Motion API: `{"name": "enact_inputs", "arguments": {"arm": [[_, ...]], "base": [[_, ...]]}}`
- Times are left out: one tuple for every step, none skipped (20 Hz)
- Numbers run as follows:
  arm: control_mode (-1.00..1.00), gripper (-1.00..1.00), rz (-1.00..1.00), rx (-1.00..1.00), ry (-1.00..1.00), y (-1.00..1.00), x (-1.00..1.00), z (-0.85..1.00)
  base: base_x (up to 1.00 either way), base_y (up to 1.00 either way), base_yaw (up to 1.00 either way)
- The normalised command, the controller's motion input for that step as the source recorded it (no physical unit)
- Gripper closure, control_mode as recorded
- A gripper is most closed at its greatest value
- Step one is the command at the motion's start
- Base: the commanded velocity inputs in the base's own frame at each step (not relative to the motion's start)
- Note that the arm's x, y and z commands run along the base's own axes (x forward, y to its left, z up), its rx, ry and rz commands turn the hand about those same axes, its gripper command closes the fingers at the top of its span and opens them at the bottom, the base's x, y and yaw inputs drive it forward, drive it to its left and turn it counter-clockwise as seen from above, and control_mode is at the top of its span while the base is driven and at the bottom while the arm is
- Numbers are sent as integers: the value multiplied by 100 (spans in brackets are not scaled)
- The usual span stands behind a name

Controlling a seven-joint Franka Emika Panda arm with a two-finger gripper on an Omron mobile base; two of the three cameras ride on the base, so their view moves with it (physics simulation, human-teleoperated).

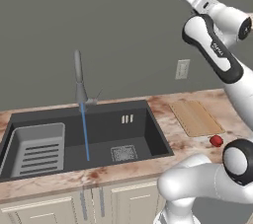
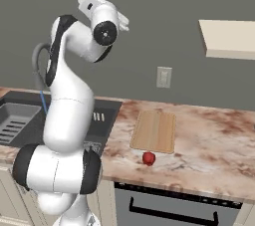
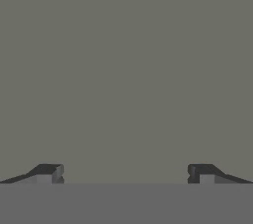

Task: Turn on the sink faucet. Then move the bell pepper from the counter to the sink. Turn off the sink. Move the vegetable from the sink to the pot next to the stove. Finally move the pot to the front left burner.

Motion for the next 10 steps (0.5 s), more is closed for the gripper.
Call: {"name": "enact_inputs", "arguments": {"arm": [[-100, -100, -5, -27, 30, -8, -38, -54], [-100, -100, -6, -25, 34, -11, -38, -61], [-100, -100, -5, -27, 37, -11, -35, -68], [-100, -100, -4, -27, 39, -13, -35, -73], [-100, -100, -4, -27, 38, -16, -39, -74], [-100, -100, -4, -26, 38, -20, -43, -73], [-100, -100, -4, -24, 38, -22, -46, -70], [-100, -100, -4, -24, 39, -25, -50, -61], [-100, -100, -4, -23, 39, -27, -51, -57], [-100, -100, -4, -21, 40, -28, -55, -46]], "base": [[0, 0, 0], [0, 0, 0], [0, 0, 0], [0, 0, 0], [0, 0, 0], [0, 0, 0], [0, 0, 0], [0, 0, 0], [0, 0, 0], [0, 0, 0]]}}
